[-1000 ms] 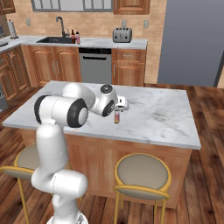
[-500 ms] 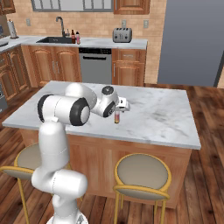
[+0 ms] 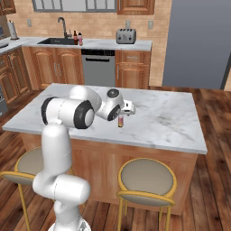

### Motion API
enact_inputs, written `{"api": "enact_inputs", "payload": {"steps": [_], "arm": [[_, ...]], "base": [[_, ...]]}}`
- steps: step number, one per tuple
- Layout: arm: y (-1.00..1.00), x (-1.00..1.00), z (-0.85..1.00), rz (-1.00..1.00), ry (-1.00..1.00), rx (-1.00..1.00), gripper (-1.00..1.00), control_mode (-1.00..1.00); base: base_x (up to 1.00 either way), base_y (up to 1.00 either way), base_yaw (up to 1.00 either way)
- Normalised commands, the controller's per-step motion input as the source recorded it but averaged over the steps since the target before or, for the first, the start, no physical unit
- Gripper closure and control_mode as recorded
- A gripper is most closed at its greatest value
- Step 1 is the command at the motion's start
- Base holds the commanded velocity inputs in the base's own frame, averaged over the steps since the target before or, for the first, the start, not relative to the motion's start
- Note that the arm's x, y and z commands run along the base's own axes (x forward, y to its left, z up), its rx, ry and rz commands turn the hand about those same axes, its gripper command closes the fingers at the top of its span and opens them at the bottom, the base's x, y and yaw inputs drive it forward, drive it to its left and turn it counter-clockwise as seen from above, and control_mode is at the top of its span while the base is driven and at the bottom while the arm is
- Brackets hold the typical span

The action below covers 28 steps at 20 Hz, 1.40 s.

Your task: Place the large bottle from the dining counter next to the other large bottle outside the sink, and place the small bottle from the dining counter next to the other small bottle inside the sink.

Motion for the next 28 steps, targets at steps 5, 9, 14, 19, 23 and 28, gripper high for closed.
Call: {"api": "enact_inputs", "payload": {"steps": [5,9,14,19,23,28], "arm": [[0.00,0.09,-0.10,0.00,0.00,0.00,-1.00,-1.00],[0.00,0.11,-0.11,0.00,0.00,0.00,-1.00,-1.00],[0.00,0.13,-0.06,0.00,0.00,0.00,1.00,-1.00],[0.00,0.08,0.00,0.00,-0.02,0.00,1.00,-1.00],[0.00,0.00,0.00,0.00,-0.06,0.00,1.00,-1.00],[0.00,-0.01,0.00,0.00,-0.08,0.00,1.00,-1.00]], "base": [[0.00,0.00,0.00],[0.00,0.00,0.00],[0.00,0.00,0.00],[0.00,0.00,0.00],[0.00,0.00,0.00],[0.00,0.00,0.00]]}}
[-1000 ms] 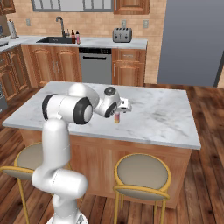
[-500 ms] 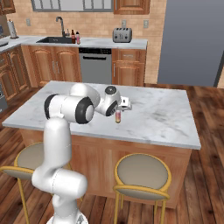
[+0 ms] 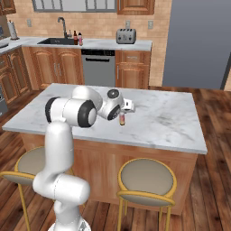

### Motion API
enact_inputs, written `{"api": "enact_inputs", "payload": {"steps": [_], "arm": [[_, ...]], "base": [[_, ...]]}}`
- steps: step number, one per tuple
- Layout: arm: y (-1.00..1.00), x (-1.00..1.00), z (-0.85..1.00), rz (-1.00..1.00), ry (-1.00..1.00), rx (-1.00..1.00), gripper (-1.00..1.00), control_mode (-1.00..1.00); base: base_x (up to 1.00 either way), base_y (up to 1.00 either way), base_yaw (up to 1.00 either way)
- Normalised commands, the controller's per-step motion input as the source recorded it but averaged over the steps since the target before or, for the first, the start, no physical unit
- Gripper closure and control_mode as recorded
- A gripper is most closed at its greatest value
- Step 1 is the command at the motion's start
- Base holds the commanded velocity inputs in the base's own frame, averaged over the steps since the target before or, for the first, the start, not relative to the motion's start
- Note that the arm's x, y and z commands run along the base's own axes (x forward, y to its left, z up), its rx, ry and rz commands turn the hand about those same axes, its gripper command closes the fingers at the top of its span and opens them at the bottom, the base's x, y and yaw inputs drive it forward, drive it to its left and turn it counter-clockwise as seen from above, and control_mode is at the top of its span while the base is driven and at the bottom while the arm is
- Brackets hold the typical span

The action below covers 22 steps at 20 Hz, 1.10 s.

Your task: Place the large bottle from the dining counter next to the other large bottle outside the sink, and place the small bottle from the dining counter next to the other small bottle inside the sink.

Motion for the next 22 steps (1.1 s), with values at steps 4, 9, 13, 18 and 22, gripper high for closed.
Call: {"api": "enact_inputs", "payload": {"steps": [4,9,13,18,22], "arm": [[0.00,-0.21,0.07,0.00,-0.11,0.00,1.00,-1.00],[0.00,-0.31,0.12,0.00,-0.11,0.00,1.00,-1.00],[0.00,-0.38,0.15,0.00,-0.07,0.00,1.00,-1.00],[-0.14,-0.36,0.36,0.00,-0.07,0.00,1.00,-1.00],[-0.22,-0.35,0.47,0.00,-0.08,0.00,1.00,-1.00]], "base": [[0.00,0.00,0.00],[0.00,0.00,0.00],[0.00,0.00,0.00],[0.00,0.00,0.00],[0.00,0.00,0.00]]}}
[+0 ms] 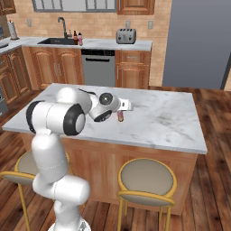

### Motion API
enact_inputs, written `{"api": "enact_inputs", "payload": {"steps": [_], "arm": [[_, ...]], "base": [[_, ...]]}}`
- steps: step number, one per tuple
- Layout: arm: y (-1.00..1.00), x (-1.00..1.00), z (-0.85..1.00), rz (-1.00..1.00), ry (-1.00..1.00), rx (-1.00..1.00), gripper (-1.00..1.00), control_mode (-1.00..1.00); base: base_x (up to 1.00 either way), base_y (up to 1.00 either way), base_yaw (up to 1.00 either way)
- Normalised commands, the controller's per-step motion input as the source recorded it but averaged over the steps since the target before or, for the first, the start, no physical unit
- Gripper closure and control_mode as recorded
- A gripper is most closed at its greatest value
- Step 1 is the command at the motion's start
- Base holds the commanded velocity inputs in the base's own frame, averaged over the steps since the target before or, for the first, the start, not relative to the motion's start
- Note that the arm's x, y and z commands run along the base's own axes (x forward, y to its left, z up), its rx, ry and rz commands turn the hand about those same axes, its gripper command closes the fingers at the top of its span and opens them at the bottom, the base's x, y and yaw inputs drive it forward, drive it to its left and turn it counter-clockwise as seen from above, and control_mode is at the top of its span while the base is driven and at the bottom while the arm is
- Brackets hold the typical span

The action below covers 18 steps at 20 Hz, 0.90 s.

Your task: Place the large bottle from the dining counter next to the other large bottle outside the sink, and place the small bottle from the dining counter next to the other small bottle inside the sink.

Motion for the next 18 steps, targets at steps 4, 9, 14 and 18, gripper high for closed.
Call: {"api": "enact_inputs", "payload": {"steps": [4,9,14,18], "arm": [[-0.24,-0.34,0.37,0.00,-0.06,0.00,1.00,-1.00],[-0.05,-0.44,0.13,0.00,-0.03,0.00,1.00,-1.00],[0.00,-0.51,0.25,0.00,-0.06,0.00,1.00,-1.00],[0.00,-0.52,0.41,0.00,-0.07,0.00,1.00,-1.00]], "base": [[0.00,0.00,0.00],[0.00,0.00,0.00],[0.00,0.00,0.00],[0.00,0.00,0.00]]}}
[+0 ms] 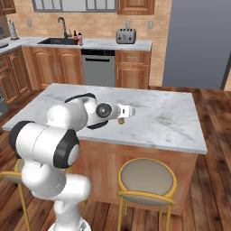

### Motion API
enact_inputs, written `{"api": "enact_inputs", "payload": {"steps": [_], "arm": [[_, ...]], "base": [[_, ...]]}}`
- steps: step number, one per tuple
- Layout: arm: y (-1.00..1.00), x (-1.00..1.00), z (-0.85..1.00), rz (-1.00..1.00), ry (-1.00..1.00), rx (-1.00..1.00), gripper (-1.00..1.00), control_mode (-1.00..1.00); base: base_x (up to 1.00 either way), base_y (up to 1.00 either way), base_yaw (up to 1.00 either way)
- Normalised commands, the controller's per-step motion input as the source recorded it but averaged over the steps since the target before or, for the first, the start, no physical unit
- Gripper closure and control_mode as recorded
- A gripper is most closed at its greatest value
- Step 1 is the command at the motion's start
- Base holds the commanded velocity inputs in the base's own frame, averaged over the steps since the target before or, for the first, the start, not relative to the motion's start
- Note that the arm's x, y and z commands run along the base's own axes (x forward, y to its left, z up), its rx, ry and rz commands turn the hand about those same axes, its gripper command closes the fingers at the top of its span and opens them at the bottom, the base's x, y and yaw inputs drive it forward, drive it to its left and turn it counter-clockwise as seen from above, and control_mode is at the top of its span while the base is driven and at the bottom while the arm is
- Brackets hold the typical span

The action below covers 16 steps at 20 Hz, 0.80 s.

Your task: Place the large bottle from the dining counter next to the other large bottle outside the sink, and place the small bottle from the dining counter next to the other small bottle inside the sink.

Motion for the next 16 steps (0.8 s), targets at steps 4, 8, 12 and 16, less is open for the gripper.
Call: {"api": "enact_inputs", "payload": {"steps": [4,8,12,16], "arm": [[0.00,-0.41,0.48,0.00,-0.05,0.00,1.00,-1.00],[0.00,-0.28,0.44,0.00,-0.01,0.00,1.00,-1.00],[0.00,-0.07,0.43,0.00,0.00,0.02,1.00,-1.00],[0.00,0.00,0.54,0.00,0.00,0.08,1.00,-1.00]], "base": [[0.00,0.00,0.00],[0.00,0.00,0.00],[0.00,0.00,0.00],[0.00,0.00,0.00]]}}
